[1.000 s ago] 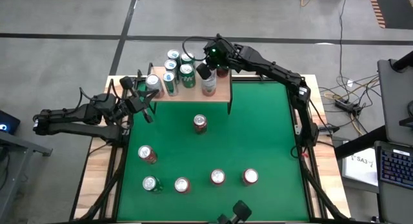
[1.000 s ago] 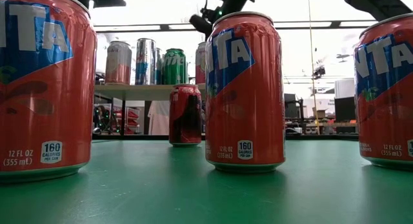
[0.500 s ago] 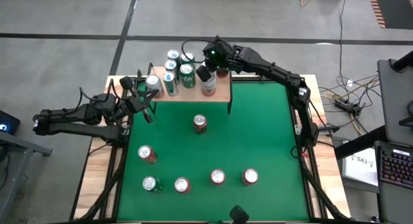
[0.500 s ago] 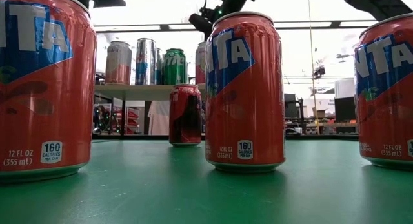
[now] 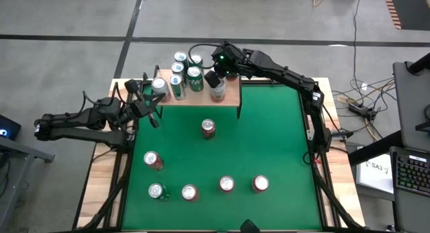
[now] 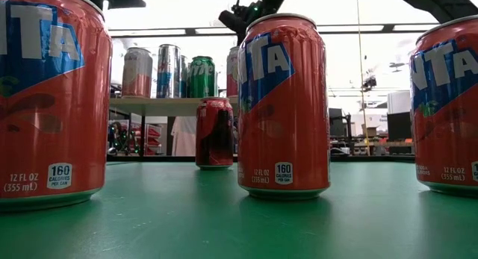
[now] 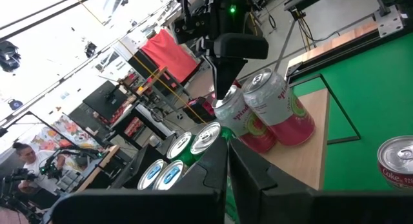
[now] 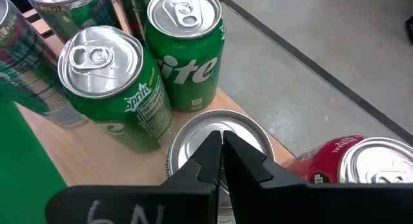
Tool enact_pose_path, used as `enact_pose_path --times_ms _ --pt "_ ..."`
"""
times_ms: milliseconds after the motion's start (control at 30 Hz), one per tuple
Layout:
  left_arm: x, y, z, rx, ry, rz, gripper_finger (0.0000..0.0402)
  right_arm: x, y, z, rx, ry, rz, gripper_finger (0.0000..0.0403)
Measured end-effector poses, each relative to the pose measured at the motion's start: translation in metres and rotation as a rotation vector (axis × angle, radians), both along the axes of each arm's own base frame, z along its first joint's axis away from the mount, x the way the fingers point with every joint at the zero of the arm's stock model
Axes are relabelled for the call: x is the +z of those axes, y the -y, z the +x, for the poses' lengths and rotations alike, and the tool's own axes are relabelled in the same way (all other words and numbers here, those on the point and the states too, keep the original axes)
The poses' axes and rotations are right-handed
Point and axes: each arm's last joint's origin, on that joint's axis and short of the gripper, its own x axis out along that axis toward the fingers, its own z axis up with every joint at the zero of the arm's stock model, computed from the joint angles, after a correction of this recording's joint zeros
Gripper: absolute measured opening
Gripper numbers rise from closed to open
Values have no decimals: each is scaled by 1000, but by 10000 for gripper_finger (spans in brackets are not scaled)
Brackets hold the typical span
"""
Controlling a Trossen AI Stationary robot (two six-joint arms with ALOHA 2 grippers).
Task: Place canned beverage on shelf
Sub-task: Put the orange can on the shelf
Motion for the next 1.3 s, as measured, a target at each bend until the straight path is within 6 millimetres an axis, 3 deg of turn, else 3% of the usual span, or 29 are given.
enact_pose_path --times_ms 300,1300 --pt "0 0 0 0 0 0 0 0 -8 3 12 0 9 9" --pt "0 0 0 0 0 0 0 3 -10 0 -6 -23 -36 9"
